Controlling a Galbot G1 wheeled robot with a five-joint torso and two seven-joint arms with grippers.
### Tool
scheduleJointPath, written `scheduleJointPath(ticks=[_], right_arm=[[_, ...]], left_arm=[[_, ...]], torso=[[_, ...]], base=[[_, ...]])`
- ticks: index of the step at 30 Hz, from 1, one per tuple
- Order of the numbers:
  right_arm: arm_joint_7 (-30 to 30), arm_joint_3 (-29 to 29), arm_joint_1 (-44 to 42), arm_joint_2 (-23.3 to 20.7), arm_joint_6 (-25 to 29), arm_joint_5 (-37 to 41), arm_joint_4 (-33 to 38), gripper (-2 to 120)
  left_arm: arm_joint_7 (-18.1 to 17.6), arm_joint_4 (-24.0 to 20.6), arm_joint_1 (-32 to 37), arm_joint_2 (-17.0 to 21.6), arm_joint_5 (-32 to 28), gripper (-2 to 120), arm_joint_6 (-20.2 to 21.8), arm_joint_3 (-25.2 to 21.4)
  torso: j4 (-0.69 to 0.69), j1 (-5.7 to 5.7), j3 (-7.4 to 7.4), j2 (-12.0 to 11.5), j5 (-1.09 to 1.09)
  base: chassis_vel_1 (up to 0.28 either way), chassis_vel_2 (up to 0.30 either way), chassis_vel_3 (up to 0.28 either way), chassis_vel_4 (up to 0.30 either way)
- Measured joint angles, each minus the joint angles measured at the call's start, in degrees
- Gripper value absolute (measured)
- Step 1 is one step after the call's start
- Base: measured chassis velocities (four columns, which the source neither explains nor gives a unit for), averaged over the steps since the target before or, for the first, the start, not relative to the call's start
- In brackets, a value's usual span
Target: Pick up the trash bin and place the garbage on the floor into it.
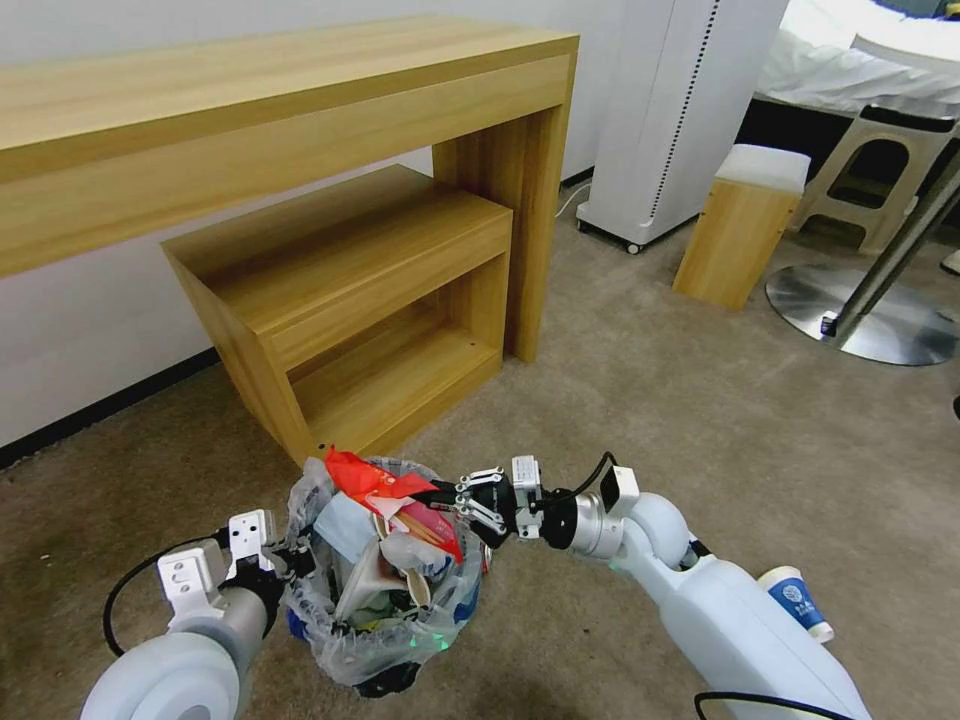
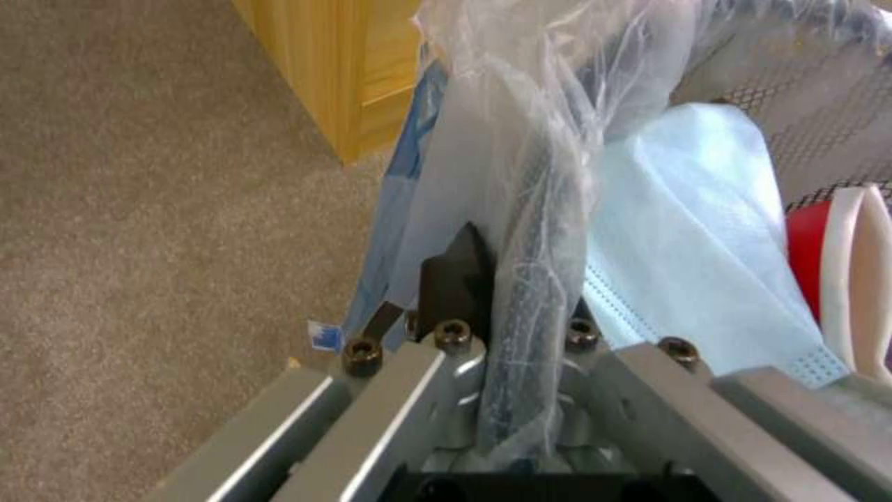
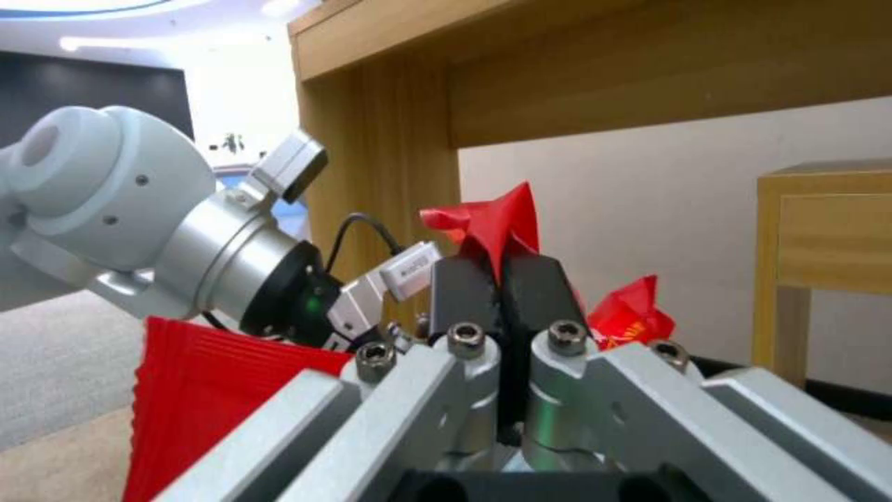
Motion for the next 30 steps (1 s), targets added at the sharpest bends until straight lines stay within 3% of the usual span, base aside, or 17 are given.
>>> scheduleJointPath(ticks=[9,30], right_arm=[[-0.19,0.79,-2.28,-3.11,-0.59,0.26,1.83,0],[2.89,1.8,-2.89,-2.1,-1.68,0.5,-1.96,0]], left_arm=[[0.04,0.25,-0.52,0.26,-0.63,1,-0.01,-0.4],[0.2,-0.17,0.21,0.32,-0.66,1,-0.05,-0.6]], torso=[[-0.01,0.0,0.0,0.0,0.0],[0.0,0.0,0.0,0.0,-0.01]], base=[[0.0,0.0,0.0,0.0],[0.0,0.0,0.0,0.0]])
